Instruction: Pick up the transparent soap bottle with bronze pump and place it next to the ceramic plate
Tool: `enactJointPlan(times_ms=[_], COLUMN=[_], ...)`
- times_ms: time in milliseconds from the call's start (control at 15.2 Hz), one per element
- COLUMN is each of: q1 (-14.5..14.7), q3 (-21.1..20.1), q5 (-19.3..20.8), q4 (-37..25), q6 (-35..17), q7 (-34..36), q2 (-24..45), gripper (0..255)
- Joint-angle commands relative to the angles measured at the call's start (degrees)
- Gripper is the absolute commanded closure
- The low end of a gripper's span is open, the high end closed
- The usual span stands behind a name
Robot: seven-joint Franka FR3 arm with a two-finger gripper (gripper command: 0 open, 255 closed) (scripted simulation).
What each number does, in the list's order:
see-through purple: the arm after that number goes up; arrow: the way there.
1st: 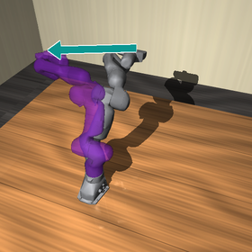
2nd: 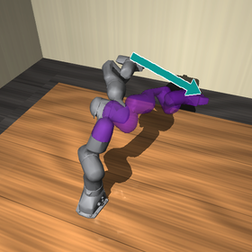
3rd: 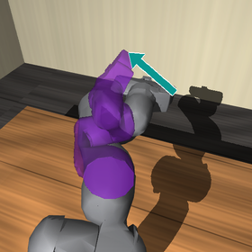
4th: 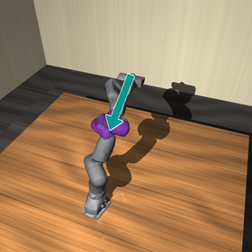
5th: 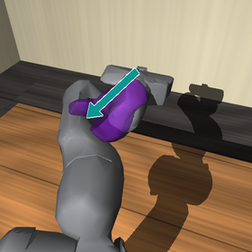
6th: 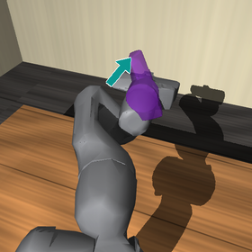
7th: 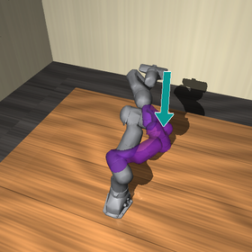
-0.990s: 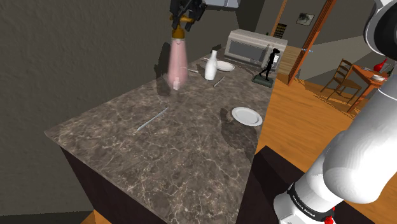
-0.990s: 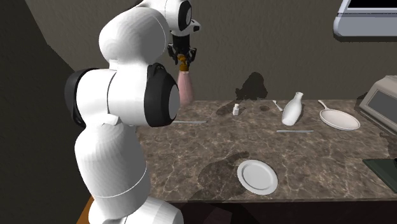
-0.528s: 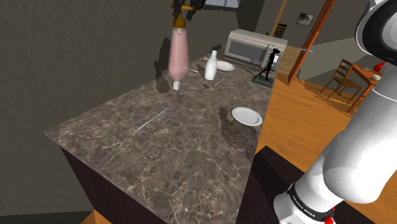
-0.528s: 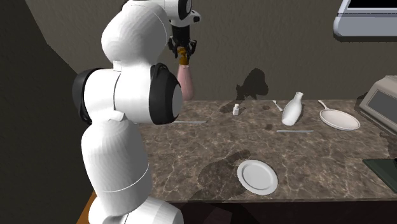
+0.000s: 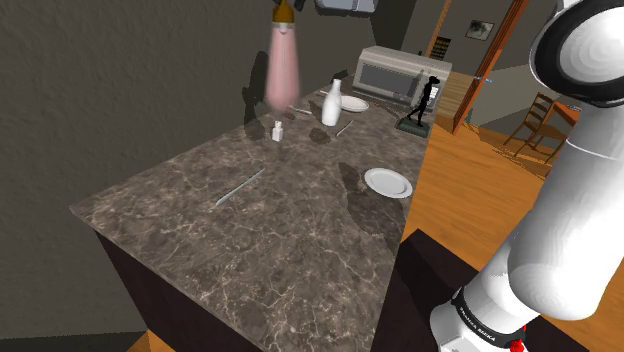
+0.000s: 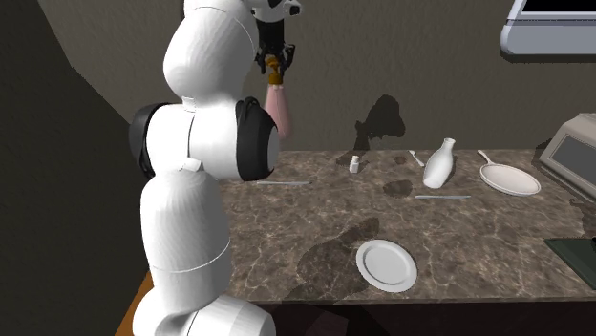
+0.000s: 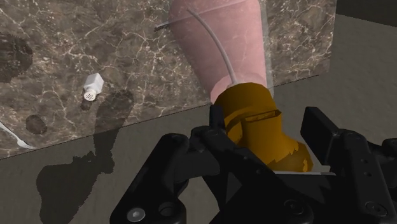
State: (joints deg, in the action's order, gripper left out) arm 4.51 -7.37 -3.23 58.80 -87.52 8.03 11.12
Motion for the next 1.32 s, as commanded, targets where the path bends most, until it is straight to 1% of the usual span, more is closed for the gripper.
enactJointPlan(times_ms=[0,132,198,330,462,594,924,1254], q1=[0.3,0.7,0.8,-1.5,-3.2,-4.6,-7.2,-9.3], q3=[-0.1,-0.2,-0.2,0.5,1.3,2.5,5.8,9.6], q5=[0.4,0.8,0.9,-0.8,-2.2,-3.4,-5.4,-6.1], q4=[-5.4,-11.5,-12.7,-2.5,4.8,10.5,21.0,28.2], q6=[3.1,6.4,7.1,3.9,2.2,1.2,0.6,1.6], q7=[0.3,0.7,0.8,-1.4,-3.6,-5.9,-11.6,-17.2], q2=[2.3,5.1,5.7,-1.3,-6.7,-11.2,-20.4,-27.7], gripper=[255,255,255,255,255,255,255,255])
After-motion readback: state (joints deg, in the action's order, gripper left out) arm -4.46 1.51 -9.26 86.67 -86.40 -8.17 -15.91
